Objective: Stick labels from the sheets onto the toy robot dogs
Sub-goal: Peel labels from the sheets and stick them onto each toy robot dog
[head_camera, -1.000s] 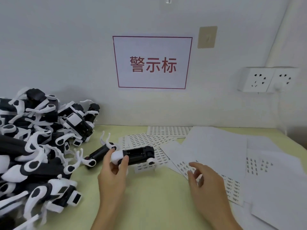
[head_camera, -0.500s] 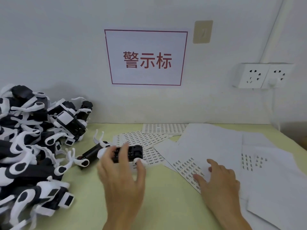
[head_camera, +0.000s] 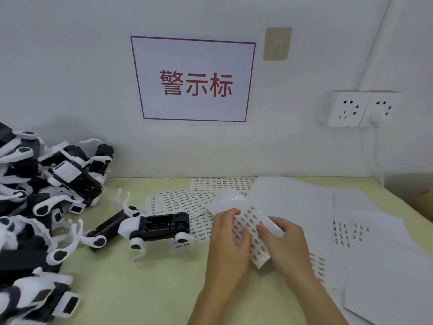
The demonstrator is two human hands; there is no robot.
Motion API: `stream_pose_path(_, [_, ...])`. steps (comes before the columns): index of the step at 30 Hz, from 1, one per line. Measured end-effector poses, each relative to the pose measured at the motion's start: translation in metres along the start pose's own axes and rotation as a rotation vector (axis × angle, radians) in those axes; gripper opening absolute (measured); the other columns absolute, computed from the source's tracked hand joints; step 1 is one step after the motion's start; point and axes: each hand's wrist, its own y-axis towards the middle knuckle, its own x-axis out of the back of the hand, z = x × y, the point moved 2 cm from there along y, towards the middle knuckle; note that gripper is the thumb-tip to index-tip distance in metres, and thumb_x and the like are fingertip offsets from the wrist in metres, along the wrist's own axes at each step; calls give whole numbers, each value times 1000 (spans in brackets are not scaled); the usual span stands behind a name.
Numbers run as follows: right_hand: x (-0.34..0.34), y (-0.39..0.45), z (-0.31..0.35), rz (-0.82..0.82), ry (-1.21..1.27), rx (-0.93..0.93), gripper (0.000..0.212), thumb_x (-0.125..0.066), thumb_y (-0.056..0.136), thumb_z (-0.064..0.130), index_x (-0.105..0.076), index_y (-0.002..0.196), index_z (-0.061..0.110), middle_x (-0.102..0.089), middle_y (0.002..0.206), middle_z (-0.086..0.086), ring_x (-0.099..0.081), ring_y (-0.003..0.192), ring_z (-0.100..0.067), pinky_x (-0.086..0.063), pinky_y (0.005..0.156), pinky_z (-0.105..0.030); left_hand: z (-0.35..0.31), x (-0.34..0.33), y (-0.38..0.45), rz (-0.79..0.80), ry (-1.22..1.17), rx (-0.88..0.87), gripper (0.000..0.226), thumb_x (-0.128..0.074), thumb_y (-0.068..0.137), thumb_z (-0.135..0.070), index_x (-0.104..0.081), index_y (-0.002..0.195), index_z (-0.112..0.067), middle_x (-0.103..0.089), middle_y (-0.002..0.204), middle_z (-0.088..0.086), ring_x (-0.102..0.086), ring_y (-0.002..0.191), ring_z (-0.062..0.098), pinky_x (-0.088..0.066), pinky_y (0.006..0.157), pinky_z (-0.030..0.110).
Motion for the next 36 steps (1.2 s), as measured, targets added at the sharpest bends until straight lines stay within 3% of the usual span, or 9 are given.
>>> stream_pose_path(3, [-12,3,-1,38,157,-14,17,-68,89,17,-76,80,28,-75,80,11,-71,72,-6,-52,63,-24,4,0,3,-59,0,-46,27,-63,93,-11,-56,115,-25,-53,118,-10,-47,111,-9,-35,89,3])
stream_pose_path(8, [-23,9,-12,155,409,-99,20,-60,92,9,-77,92,19,-76,89,-12,-73,83,-29,-59,75,-46,7,-2,6,-68,17,-61,17,-60,96,-15,-60,112,-23,-52,128,-7,-46,121,-3,-32,95,4])
stream_pose_path(14, [-25,7,-15,203,449,-75,17,-62,92,11,-76,91,20,-76,85,-15,-74,76,-28,-54,57,-30,6,-3,5,-76,11,-80,16,-57,97,-14,-63,110,-21,-49,127,-20,-45,119,-12,-31,93,2])
stream_pose_path(18, [-29,5,-14,175,431,-39,11,-66,89,21,-75,94,26,-76,82,-12,-75,79,-28,-56,68,-36,4,0,7,-99,21,-85,16,-52,93,-26,-63,104,-20,-54,120,-12,-49,111,-9,-35,89,4])
stream_pose_path(21, [-31,5,-12,168,460,-45,9,-70,86,26,-75,93,26,-76,80,-13,-75,79,-28,-56,68,-36,5,2,9,-115,27,-80,14,-51,93,-28,-63,97,-21,-54,121,-12,-52,114,-1,-43,93,18])
stream_pose_path(26, [-33,6,-11,258,698,-140,25,-75,67,25,-77,87,11,-74,88,-21,-74,77,-26,-58,60,-31,9,1,10,-124,31,-97,15,-51,95,-22,-64,97,-18,-58,116,-8,-54,120,12,-47,96,37])
stream_pose_path(30, [-34,7,-13,307,749,-179,25,-75,63,20,-76,84,6,-73,88,-23,-73,77,-26,-58,61,-34,11,1,12,-141,48,-130,12,-52,95,-19,-64,95,-16,-59,106,-7,-55,111,12,-46,92,37])
stream_pose_path(33, [-33,7,-13,289,729,-169,18,-75,66,20,-77,79,8,-73,84,-20,-72,75,-24,-57,60,-36,9,2,11,-173,116,-166,18,-48,95,-29,-63,93,-22,-55,100,-10,-47,101,8,-42,85,30])
stream_pose_path(36, [-32,6,-15,238,616,-118,31,-76,66,32,-77,86,8,-73,89,-17,-71,83,-26,-58,69,-44,7,5,11,-178,130,-185,19,-48,94,-30,-65,90,-22,-54,92,-11,-46,93,8,-41,79,25])
